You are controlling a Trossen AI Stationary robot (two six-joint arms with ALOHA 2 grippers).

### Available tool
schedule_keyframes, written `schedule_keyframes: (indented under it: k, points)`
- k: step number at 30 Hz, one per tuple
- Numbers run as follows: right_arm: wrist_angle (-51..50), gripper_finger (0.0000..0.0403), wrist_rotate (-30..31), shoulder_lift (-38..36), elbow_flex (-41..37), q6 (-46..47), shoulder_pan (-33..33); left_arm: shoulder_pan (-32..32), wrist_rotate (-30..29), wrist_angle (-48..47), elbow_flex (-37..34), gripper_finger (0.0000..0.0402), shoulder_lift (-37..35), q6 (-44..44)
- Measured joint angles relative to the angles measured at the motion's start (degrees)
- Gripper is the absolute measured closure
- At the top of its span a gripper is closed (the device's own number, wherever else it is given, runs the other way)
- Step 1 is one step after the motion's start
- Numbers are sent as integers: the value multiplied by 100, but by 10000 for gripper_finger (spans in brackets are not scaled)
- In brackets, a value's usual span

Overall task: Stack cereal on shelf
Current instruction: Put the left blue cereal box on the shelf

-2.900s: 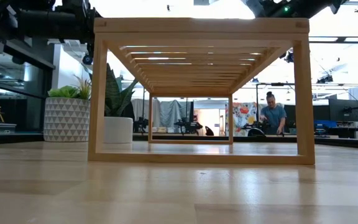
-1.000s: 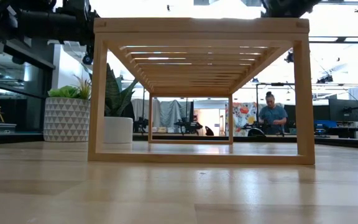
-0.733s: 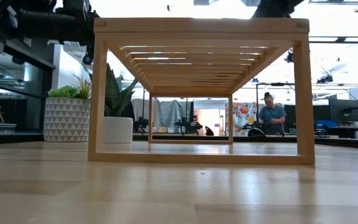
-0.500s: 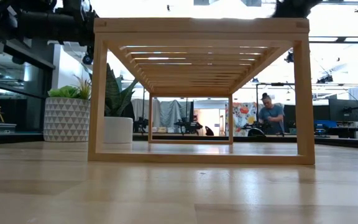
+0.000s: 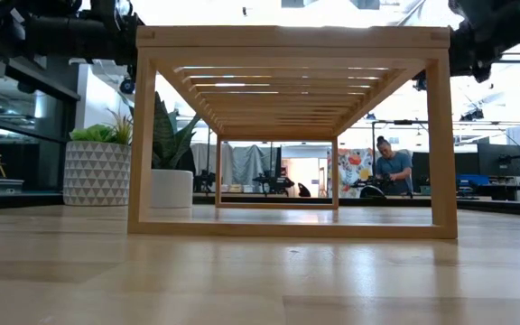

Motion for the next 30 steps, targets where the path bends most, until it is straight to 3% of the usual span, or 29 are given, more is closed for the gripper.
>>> schedule_keyframes:
  k: [7,10,15,20,30]
  points:
    - [4432,403,-362,-182,-1392,-2680,51,0,1296,212,2,401,-2,303]
    - [5526,403,-340,-187,-1659,-3401,-52,-2,1779,223,2,402,-2,273]
    - [5748,396,119,-181,-1716,-3544,-268,-131,1976,225,2,401,0,373]
    - [5632,345,168,-178,-1718,-3275,-443,-399,1946,261,2,380,0,570]
    - [5669,185,-20,-173,-1718,-2934,-505,-713,1013,296,2,247,62,564]
